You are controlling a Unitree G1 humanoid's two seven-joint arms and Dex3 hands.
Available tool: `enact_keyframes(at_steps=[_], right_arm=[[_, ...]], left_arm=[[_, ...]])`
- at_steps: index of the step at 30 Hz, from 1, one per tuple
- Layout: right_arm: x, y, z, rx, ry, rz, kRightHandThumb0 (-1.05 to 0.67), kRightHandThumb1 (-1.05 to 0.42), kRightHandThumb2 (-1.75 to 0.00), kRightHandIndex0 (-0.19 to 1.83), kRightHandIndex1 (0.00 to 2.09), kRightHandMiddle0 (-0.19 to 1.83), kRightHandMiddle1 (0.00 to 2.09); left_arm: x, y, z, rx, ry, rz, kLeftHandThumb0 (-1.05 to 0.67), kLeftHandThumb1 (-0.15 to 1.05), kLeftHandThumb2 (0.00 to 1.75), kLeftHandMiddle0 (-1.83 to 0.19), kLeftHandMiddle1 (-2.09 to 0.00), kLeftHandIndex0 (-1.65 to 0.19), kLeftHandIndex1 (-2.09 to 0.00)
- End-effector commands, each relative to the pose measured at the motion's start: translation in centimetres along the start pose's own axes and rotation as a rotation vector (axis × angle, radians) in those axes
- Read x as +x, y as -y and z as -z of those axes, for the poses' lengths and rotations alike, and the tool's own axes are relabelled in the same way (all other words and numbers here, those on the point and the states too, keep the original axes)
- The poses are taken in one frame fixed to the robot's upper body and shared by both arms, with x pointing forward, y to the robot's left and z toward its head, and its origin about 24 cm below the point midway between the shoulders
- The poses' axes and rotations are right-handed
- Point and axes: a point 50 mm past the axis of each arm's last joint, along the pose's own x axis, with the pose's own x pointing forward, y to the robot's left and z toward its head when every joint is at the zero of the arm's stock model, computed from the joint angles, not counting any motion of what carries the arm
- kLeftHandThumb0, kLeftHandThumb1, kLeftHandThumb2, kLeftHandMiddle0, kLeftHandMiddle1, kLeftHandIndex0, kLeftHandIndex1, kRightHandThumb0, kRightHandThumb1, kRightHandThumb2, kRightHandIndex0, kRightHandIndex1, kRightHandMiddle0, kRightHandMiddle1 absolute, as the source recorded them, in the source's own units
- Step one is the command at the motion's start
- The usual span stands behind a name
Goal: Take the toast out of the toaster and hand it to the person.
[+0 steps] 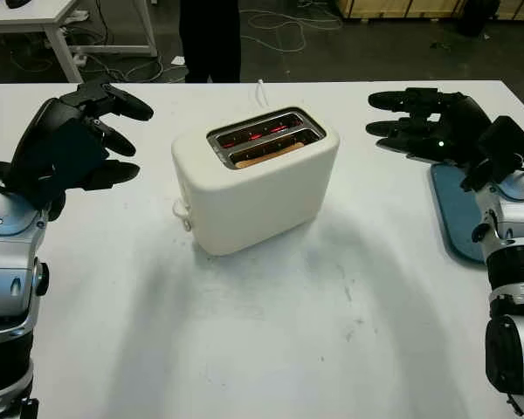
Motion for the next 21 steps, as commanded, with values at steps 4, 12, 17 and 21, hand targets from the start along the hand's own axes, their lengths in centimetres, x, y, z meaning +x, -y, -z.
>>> enact_keyframes(at_steps=[4,12,17,21], right_arm=[[-0.06,-0.01,-0.23,-0.007,0.024,0.009,-0.50,-0.79,0.00,0.87,0.00,0.79,0.00],[-0.06,-0.05,-0.13,0.004,0.032,0.010,-0.51,-0.79,0.00,0.87,0.00,0.79,0.00],[-0.01,-0.06,-0.07,0.005,0.025,0.010,-0.51,-0.79,0.00,0.86,0.00,0.79,0.00],[0.01,-0.07,-0.06,0.006,0.023,0.013,-0.51,-0.79,0.00,0.87,0.00,0.79,0.00]], left_arm=[[-0.02,-0.21,-0.55,-0.002,0.025,-0.012,0.46,0.92,0.18,-0.40,-1.39,-0.35,-1.10],[-0.02,-0.22,-0.50,0.005,0.023,-0.008,0.45,0.92,0.17,-0.40,-1.41,-0.34,-1.11],[-0.04,-0.21,-0.51,0.008,0.021,-0.009,0.45,0.92,0.18,-0.40,-1.41,-0.35,-1.11],[-0.05,-0.21,-0.50,0.004,0.017,-0.011,0.44,0.92,0.19,-0.40,-1.41,-0.34,-1.12]])
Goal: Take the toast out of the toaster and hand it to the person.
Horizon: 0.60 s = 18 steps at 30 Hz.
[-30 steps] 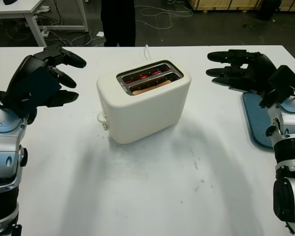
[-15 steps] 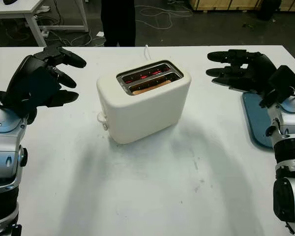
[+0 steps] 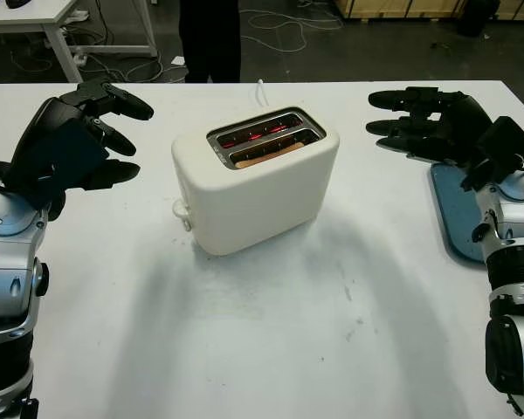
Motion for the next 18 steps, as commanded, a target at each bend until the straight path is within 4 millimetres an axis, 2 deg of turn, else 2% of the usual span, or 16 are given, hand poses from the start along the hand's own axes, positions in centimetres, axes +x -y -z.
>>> enact_keyframes(at_steps=[1,18], right_arm=[[0.04,-0.08,0.02,0.013,0.010,0.012,-0.51,-0.79,0.00,0.87,0.00,0.79,0.00],[0.01,-0.11,0.13,0.017,0.011,0.015,-0.53,-0.78,0.00,0.87,0.00,0.79,0.00]], left_arm=[[-0.01,-0.22,-0.41,0.007,0.012,-0.012,0.44,0.92,0.18,-0.39,-1.41,-0.34,-1.11],[-0.03,-0.37,-0.45,0.007,0.020,-0.007,0.45,0.92,0.18,-0.39,-1.39,-0.34,-1.10]])
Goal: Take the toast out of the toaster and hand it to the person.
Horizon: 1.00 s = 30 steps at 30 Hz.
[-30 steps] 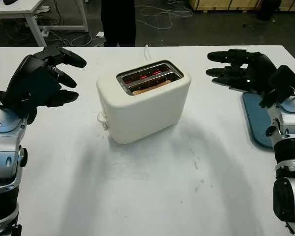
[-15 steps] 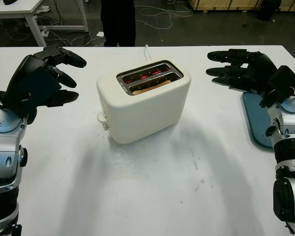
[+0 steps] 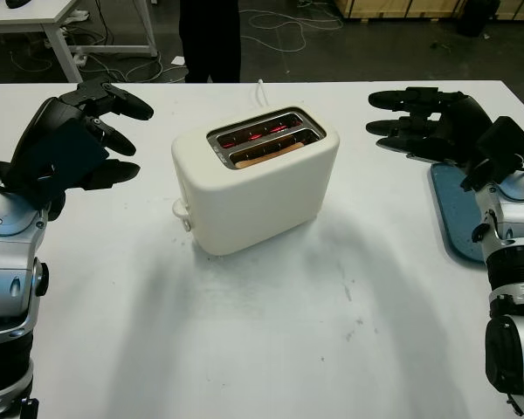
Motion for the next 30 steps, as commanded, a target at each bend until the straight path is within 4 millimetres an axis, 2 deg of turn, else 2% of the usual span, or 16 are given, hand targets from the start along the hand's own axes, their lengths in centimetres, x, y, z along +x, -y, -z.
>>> enact_keyframes(at_steps=[1,30], right_arm=[[0.00,-0.09,0.07,0.014,0.009,0.013,-0.53,-0.79,0.00,0.87,0.00,0.79,0.00],[-0.01,-0.04,-0.01,0.009,0.014,0.007,-0.52,-0.79,0.00,0.87,0.00,0.80,0.00]], left_arm=[[-0.01,-0.33,-0.46,0.007,0.018,-0.007,0.45,0.92,0.19,-0.40,-1.39,-0.34,-1.10],[0.08,-0.07,-0.44,0.009,0.015,0.000,0.44,0.92,0.18,-0.40,-1.40,-0.35,-1.10]])
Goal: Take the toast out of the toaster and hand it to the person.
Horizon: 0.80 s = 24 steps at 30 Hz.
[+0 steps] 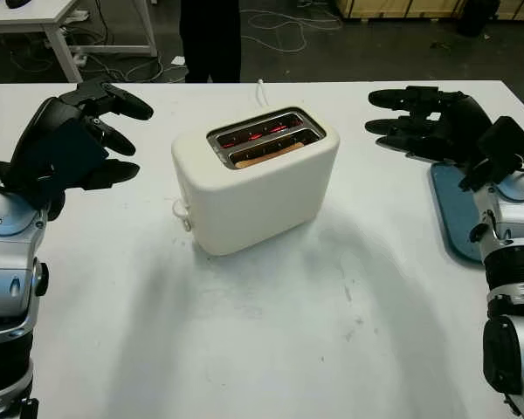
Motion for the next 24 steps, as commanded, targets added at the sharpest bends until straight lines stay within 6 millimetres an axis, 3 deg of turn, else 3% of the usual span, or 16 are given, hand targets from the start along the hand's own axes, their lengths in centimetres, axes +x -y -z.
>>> enact_keyframes(at_steps=[1,24], right_arm=[[-0.06,0.11,-0.04,-0.009,0.002,0.002,-0.52,-0.79,0.00,0.87,0.00,0.80,0.00],[0.01,-0.08,0.09,0.009,0.009,0.005,-0.48,-0.78,0.00,0.86,0.00,0.80,0.00]], left_arm=[[0.08,-0.08,-0.45,0.014,0.015,0.000,0.44,0.92,0.18,-0.40,-1.40,-0.34,-1.10],[0.06,-0.16,-0.47,0.015,0.025,-0.001,0.47,0.92,0.18,-0.42,-1.40,-0.35,-1.10]])
